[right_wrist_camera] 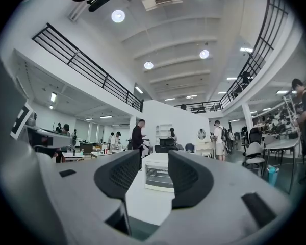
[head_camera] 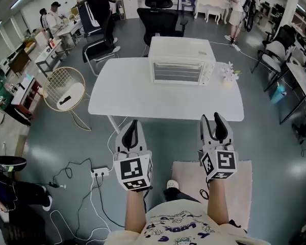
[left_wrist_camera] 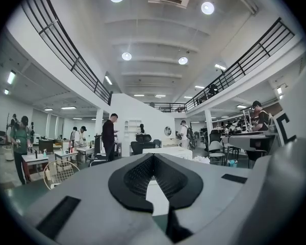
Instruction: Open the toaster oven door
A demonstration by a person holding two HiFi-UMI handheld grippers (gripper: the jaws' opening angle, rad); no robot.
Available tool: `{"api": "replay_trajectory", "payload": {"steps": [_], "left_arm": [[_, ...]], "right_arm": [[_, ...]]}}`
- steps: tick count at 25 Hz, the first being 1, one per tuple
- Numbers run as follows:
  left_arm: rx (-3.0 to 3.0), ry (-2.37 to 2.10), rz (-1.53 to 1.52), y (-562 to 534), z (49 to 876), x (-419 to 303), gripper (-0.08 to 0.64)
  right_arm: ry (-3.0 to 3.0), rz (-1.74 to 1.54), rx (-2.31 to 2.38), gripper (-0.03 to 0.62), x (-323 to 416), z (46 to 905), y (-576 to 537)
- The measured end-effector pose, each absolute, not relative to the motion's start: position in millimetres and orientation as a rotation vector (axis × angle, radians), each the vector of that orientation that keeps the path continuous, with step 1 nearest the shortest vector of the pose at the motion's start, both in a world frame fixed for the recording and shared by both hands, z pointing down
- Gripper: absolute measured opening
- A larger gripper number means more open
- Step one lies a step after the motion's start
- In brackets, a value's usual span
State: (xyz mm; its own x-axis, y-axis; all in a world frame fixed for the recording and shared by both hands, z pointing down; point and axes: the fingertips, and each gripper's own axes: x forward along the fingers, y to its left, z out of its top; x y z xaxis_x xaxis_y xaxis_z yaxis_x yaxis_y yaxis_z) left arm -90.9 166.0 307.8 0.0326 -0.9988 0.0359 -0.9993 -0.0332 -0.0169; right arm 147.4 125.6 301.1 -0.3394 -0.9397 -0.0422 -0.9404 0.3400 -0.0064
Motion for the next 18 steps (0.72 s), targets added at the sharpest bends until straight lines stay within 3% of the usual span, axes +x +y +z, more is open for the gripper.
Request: {"api": "replay_trajectory", "payload": {"steps": [18], "left_arm": [[2.194,-2.194,0.119,41,331,-76,0.005]], "right_arm": [[2.588,-0.046,-1.762,0.175,160,334,-9]]}}
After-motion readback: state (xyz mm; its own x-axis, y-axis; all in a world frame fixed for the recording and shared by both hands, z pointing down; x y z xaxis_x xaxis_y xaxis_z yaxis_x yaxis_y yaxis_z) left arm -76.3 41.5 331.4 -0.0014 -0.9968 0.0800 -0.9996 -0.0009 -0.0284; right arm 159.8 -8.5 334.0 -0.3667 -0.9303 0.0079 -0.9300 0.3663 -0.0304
